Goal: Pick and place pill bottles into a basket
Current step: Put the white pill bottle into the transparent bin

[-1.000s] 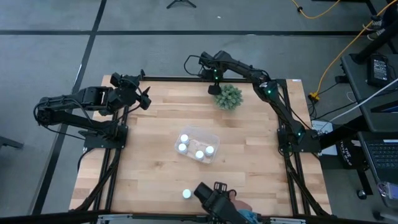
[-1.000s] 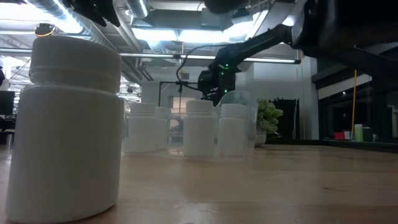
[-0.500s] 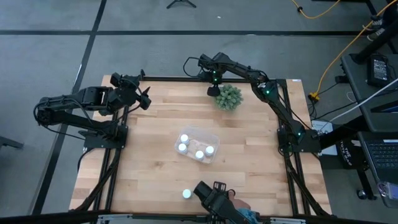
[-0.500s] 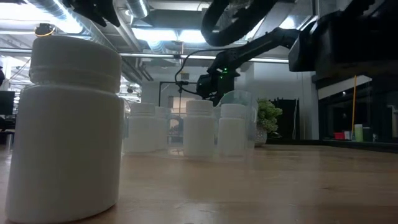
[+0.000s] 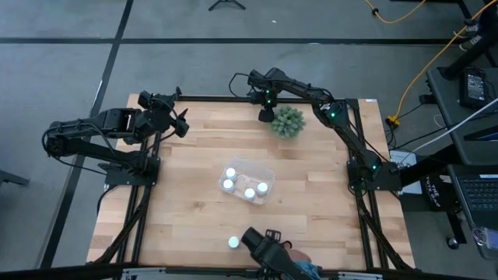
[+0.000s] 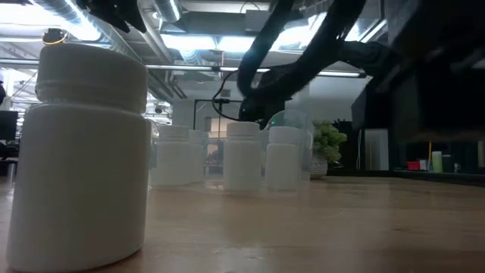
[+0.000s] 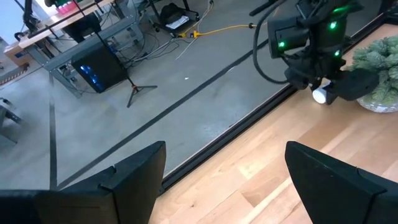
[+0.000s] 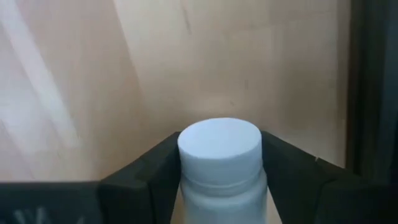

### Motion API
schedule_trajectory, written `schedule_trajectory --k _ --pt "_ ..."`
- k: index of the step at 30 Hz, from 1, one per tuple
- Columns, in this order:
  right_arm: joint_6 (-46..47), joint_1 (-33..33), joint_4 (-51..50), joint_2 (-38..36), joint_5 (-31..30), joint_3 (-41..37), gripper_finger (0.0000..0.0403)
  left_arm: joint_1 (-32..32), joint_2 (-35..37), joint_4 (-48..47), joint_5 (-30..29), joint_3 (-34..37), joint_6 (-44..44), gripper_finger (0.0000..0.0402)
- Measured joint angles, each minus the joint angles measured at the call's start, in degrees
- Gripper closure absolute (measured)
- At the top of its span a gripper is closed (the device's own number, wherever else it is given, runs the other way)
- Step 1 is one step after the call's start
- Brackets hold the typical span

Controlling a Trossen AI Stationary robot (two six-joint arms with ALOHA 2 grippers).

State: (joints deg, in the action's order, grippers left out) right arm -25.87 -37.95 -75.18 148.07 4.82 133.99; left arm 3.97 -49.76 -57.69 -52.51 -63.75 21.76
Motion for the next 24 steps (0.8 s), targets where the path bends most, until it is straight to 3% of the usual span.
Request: schedule_trajectory --k 6,13,24 --pt "0.1 0.3 0.4 0.3 -0.3 0.1 0.0191 0.0 0.1 0.0 0.7 0.0 0.2 0.0079" --pt "0.0 0.6 -0.2 0.3 -0.3 0.5 0.0234 0.0 0.1 0.0 0.7 0.0 0.1 0.0079" --pt "-0.2 3.0 0.3 -2.3 -0.6 0.9 0.0245 0.0 0.1 0.0 0.6 0.0 0.2 0.0079"
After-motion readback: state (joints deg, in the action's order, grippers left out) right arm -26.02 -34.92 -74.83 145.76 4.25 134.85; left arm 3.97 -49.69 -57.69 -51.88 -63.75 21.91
